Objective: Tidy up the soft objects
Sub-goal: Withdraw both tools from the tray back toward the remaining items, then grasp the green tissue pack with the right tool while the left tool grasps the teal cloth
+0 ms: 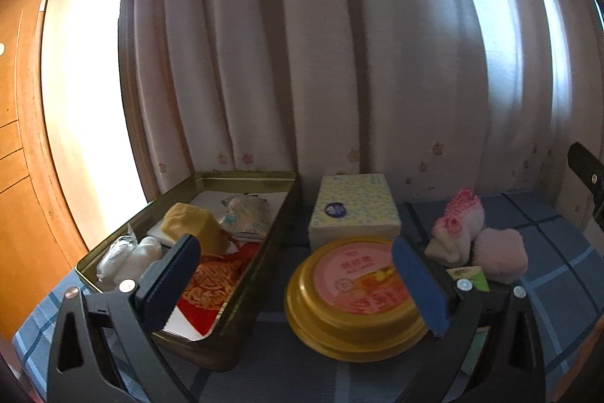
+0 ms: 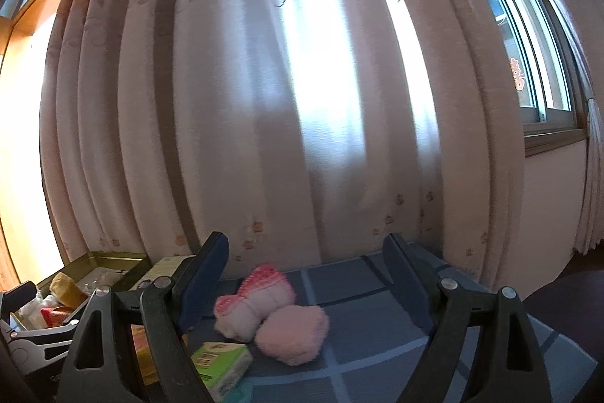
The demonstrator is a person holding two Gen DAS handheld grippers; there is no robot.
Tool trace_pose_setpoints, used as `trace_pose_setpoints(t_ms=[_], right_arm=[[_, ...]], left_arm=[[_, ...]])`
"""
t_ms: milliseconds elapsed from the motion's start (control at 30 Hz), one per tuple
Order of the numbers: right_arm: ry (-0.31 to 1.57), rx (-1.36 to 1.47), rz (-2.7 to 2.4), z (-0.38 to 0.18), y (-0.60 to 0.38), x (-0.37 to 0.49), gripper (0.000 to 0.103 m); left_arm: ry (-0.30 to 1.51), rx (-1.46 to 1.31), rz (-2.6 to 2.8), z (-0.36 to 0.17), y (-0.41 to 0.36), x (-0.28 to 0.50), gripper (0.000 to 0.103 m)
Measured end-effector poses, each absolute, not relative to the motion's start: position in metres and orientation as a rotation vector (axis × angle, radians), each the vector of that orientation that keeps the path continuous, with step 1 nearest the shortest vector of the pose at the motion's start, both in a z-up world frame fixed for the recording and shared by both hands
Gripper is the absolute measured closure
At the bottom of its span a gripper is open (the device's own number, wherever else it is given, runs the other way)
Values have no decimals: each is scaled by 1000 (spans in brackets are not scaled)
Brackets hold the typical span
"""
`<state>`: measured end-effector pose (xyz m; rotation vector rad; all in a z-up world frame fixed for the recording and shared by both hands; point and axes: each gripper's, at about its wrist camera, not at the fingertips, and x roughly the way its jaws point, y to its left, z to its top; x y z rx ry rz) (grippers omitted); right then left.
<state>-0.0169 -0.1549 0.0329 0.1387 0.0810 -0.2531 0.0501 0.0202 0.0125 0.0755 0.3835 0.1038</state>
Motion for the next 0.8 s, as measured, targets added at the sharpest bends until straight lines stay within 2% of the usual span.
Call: trace_pose_setpoints(t_ms=[333, 667, 767, 800], right_arm=[[143, 162, -307, 30, -192, -16, 18], [323, 184, -202, 21, -205, 0, 18], [397, 179, -80, 17, -188, 5, 23], [426, 189, -38, 15, -183, 8, 25]], left_arm=[[440, 56, 38, 11, 8, 43, 0], [509, 51, 5, 6, 0, 33, 0], [547, 67, 41, -6, 2, 29, 1], [589, 88, 50, -11, 0, 31, 6]])
